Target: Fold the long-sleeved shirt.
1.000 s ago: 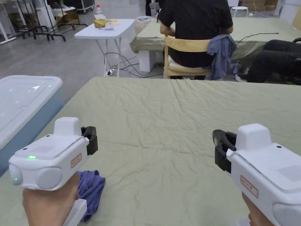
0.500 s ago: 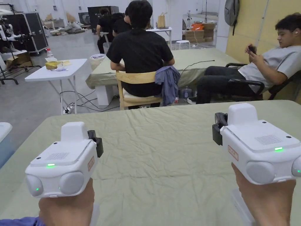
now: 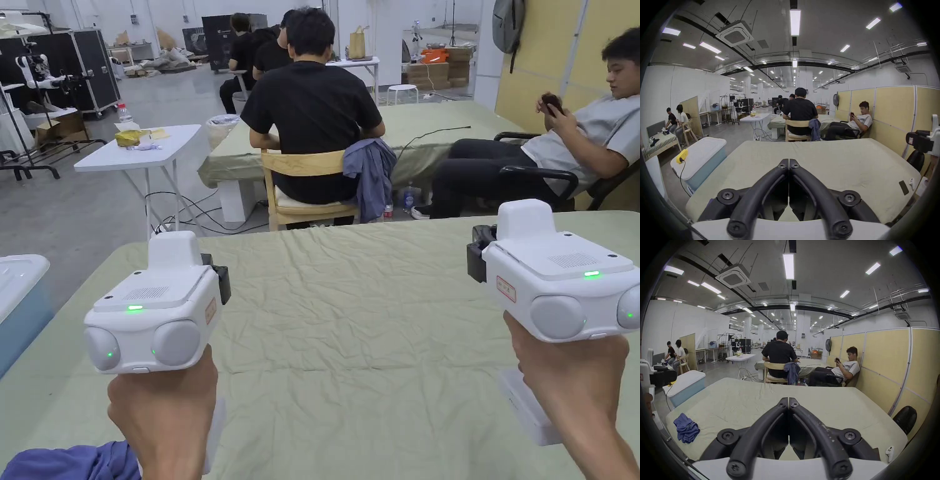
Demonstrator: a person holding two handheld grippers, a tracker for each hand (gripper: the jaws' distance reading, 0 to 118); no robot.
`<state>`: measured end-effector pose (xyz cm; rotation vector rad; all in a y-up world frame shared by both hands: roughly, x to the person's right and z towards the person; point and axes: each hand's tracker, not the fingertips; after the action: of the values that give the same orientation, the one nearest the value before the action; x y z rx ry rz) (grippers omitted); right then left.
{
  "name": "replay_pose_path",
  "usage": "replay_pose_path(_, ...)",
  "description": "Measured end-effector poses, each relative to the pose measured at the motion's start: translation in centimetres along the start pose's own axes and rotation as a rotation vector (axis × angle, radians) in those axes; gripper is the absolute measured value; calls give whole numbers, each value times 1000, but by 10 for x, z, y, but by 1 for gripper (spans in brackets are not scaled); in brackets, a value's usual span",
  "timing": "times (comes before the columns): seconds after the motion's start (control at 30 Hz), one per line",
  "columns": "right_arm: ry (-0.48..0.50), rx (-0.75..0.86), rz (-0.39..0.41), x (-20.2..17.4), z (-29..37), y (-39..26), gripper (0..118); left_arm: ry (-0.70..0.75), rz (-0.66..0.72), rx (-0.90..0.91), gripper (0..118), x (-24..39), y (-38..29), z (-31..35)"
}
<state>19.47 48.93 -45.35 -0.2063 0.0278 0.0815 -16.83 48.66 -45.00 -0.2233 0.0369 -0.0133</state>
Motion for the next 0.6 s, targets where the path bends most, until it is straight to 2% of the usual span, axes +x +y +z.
replay_pose_path(0.4, 9, -1, -4, 0, 5, 6, 1, -3, -5, -17, 0, 5, 2, 3)
replay_pose_path(0.47, 17, 4, -6, 0, 6, 7, 6, 16, 8, -12, 6, 5, 5, 4)
replay_pose_path(0.5, 13, 7, 3, 0, 6, 7, 31, 28, 12, -1, 29, 5, 6, 5)
replay_pose_path(0.57, -1, 0, 27, -2, 4, 8, 92, 56, 37, 57, 95, 3, 6, 6)
replay_pose_path(0.6, -8, -8, 27, -2, 2, 8, 118, 78, 57, 48, 118, 3, 7, 5)
